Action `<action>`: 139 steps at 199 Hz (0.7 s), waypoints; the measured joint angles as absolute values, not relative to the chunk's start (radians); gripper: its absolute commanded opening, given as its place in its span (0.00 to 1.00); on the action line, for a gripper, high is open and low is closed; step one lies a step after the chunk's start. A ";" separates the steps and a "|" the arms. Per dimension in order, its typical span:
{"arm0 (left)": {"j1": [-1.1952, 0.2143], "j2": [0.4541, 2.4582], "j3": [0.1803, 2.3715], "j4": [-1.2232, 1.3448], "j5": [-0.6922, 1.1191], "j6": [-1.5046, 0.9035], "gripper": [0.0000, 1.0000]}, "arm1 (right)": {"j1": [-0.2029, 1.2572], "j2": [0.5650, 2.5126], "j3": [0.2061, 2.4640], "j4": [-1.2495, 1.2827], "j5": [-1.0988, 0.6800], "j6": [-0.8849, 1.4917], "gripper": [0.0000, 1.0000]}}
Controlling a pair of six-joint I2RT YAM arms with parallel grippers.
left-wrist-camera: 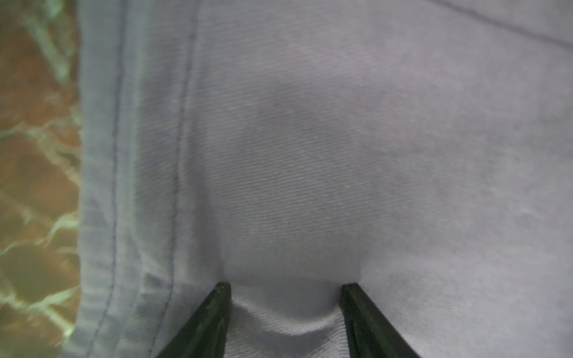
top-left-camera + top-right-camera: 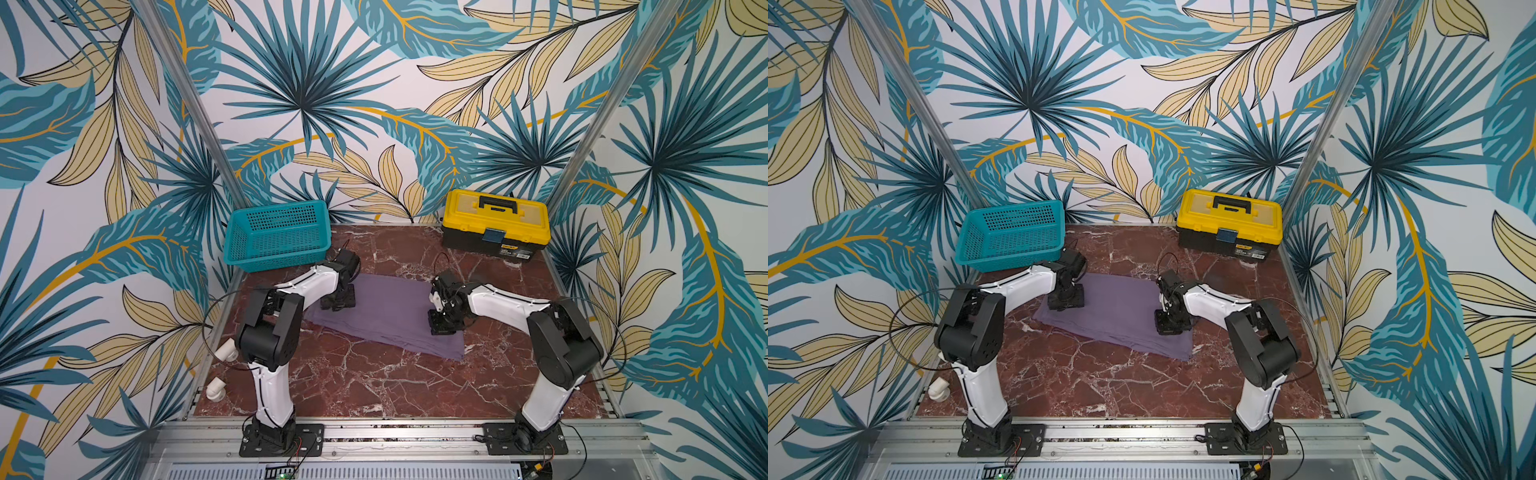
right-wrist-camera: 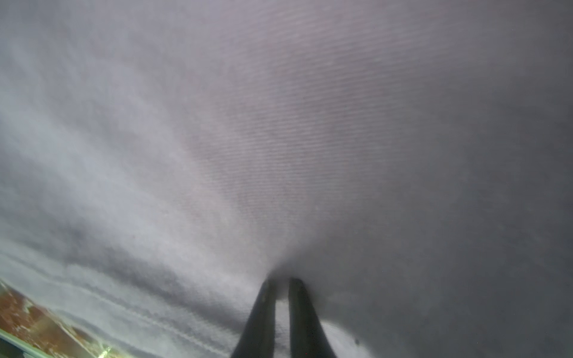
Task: Roll up the long pants
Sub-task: Adjust the long pant at the center of the board.
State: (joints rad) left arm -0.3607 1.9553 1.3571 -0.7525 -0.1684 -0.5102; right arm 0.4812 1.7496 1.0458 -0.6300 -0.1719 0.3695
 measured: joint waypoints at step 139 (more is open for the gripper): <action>-0.405 2.559 2.307 -0.823 -0.163 -0.440 0.69 | 0.800 1.835 1.090 -0.413 -0.316 0.555 0.17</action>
State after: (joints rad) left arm -0.4053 2.5587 2.3066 -0.8234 -0.1627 -0.4404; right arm 0.7998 1.8347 1.0904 -0.4129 -0.3164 0.5552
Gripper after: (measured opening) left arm 0.680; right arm 0.172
